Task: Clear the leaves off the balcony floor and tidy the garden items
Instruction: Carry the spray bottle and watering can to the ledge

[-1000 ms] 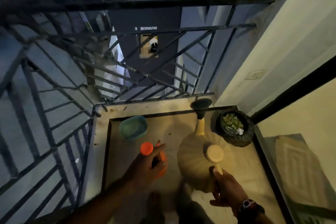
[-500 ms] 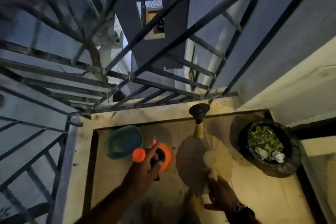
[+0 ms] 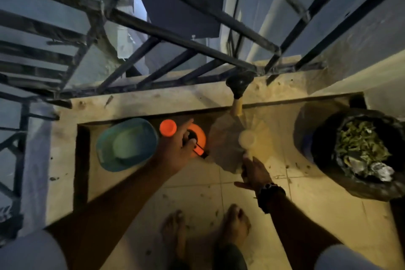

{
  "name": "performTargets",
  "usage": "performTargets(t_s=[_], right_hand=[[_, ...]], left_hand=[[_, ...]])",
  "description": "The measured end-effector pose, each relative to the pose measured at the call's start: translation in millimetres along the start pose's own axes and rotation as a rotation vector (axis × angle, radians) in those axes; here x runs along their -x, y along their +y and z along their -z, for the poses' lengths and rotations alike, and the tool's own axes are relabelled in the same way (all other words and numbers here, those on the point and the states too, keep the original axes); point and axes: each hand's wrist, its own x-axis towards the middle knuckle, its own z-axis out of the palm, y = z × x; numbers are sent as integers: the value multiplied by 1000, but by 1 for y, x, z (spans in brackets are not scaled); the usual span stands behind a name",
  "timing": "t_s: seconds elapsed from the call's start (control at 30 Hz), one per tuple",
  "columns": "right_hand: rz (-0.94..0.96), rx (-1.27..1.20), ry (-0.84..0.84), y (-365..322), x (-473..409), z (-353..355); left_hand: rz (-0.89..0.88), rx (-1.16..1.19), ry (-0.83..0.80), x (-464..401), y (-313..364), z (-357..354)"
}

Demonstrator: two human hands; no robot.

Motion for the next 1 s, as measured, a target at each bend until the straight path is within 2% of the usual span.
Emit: performTargets(t_s=[0.13,0.4,0.67,0.9,1.0], right_hand=[[-13,-23,8,9,-33,-3],[-45,-29,18,22,-67,-2],[-73,-57,14,23,-81,-1],[-72,-42,12,27,-87,9],[-71,36,6,28,-78,15]], left_hand=[[-142,-104,50,-22,8,6],[-319,-227,-58,-28,4,14],[-437,-236,32,-8,-19,-4],[-451,-306,33,-1,-32,-12],[-393,-266,64,10,-31,-15]])
